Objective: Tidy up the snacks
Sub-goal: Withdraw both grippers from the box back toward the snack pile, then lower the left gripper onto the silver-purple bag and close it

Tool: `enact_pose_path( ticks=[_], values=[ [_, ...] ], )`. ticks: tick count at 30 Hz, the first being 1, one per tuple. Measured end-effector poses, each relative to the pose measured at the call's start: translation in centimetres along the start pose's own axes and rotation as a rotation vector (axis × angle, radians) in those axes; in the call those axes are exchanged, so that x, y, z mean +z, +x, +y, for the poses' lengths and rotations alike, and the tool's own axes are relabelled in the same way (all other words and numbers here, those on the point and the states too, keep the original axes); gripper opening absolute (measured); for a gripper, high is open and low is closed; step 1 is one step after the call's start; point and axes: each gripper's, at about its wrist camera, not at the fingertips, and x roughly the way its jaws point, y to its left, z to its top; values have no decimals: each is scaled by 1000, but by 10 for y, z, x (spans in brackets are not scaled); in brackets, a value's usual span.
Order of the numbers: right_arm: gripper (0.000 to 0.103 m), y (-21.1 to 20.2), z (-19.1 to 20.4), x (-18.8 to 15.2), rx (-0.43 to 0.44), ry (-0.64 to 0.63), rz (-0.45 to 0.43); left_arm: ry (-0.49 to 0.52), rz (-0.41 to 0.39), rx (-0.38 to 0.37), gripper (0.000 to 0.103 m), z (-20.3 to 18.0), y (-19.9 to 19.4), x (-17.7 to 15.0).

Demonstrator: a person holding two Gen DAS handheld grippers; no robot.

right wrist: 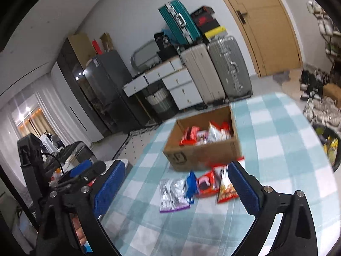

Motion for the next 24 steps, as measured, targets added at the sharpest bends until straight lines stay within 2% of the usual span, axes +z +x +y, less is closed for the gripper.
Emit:
enact_pose_path(
  ticks=[6, 11, 13, 16, 19, 24],
  values=[
    [101, 41, -8, -19, -37, -63, 79, 15, 78, 4, 102, 10, 48, -24],
    [102, 64, -10, -28, -47, -145, 66, -17, 134, 5, 102, 28, 83, -54],
    [102, 72, -14, -37, -51, -160, 57, -24, 189, -1, 102, 36, 97, -68],
    [102, 88, -21, -45, -47, -161, 123, -9, 231, -2, 102, 39, 113, -80],
    [102, 90, -22, -44, -58, -178, 112, 14, 249, 10, 102, 36, 126, -86],
    [102, 88, -28, -47, -44, -150, 117, -6, 305, 1, 102, 30, 148, -93]
  ],
)
